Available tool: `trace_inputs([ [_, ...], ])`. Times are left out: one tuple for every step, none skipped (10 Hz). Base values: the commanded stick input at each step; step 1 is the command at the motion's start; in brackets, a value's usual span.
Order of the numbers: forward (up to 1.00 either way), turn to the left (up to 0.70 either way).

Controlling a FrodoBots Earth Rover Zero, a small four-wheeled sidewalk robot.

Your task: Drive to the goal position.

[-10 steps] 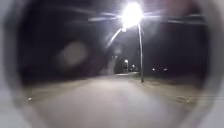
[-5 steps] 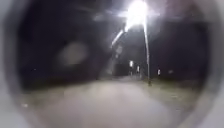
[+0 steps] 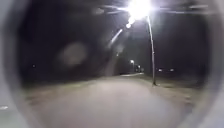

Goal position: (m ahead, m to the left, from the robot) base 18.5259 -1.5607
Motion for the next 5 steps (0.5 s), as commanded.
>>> trace_inputs([
  [1.00, 0.00],
  [1.00, 0.00],
  [1.00, 0.00],
  [1.00, 0.00],
  [1.00, 0.00],
])
